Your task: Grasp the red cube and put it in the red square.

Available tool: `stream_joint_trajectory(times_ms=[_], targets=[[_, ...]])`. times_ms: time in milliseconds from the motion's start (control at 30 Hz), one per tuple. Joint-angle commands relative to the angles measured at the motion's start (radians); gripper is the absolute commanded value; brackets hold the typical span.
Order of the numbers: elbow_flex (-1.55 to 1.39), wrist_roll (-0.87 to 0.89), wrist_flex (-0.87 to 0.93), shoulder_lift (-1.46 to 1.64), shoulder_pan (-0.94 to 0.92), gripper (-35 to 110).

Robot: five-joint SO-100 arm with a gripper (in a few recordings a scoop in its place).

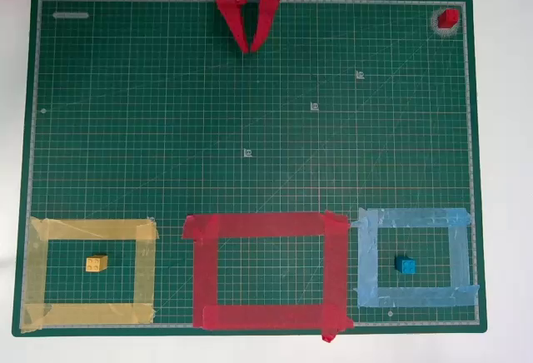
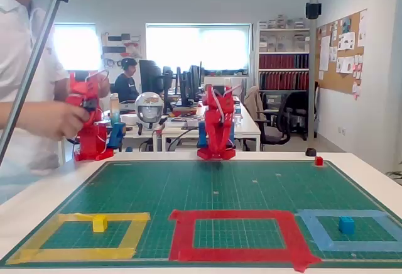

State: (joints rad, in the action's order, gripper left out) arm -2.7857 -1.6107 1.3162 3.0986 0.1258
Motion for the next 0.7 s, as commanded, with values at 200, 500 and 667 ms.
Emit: stream_joint_trajectory(times_ms=[200, 500, 667], targets=[[0.58, -0.086, 0.003, -0.552, 0.506, 0], [0.468, -0.086, -0.253, -0.591, 0.807, 0], [0.348, -0.086, -0.446, -0.552, 0.859, 0]])
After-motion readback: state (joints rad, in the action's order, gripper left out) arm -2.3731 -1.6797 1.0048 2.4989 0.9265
